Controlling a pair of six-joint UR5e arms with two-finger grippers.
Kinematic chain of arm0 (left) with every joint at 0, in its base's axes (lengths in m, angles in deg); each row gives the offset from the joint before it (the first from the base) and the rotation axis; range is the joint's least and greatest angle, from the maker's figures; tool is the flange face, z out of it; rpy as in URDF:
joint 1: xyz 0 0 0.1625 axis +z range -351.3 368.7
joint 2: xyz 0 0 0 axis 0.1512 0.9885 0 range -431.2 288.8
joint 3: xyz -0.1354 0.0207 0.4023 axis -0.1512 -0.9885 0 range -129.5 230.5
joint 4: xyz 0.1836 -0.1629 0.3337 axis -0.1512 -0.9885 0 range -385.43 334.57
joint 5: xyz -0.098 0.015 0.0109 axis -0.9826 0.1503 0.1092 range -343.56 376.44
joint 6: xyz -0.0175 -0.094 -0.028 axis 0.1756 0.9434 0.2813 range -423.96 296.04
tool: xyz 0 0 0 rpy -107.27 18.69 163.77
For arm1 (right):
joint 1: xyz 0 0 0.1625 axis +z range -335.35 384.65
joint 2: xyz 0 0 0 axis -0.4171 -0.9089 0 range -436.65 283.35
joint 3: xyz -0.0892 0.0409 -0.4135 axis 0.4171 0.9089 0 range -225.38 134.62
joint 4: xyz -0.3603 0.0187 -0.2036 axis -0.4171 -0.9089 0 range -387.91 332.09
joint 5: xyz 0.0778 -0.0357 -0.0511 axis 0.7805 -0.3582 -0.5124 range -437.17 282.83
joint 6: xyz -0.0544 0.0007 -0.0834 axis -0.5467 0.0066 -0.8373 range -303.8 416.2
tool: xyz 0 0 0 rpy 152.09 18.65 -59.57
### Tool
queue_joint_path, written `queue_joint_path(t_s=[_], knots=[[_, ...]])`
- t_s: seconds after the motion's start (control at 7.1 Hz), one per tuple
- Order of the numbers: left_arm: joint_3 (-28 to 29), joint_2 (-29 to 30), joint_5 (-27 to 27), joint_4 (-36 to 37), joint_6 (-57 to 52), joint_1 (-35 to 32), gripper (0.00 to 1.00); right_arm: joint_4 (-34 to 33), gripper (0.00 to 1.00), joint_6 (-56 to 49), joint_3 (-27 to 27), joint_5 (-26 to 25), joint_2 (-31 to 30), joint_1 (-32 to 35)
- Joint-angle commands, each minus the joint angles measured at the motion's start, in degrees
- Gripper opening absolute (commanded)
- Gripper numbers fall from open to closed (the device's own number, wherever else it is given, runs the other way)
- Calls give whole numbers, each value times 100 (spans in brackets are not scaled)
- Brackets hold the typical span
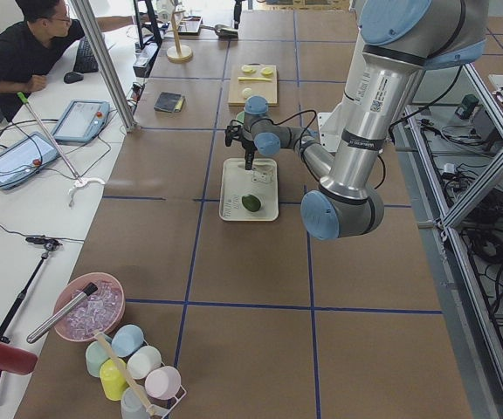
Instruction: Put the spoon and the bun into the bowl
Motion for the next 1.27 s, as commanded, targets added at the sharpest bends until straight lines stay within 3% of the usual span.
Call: queue_joint_path(t_s=[0.0, 0.99, 1.13], knots=[[148, 9, 7, -226, 8, 6, 59, -1, 100, 0, 0, -2, 0, 0], [148, 9, 7, -227, 25, 15, 47, -1, 100, 0, 9, -2, -9, 0], [139, 1, 7, -227, 34, 41, 38, -1, 100, 0, 9, 7, -9, 0]])
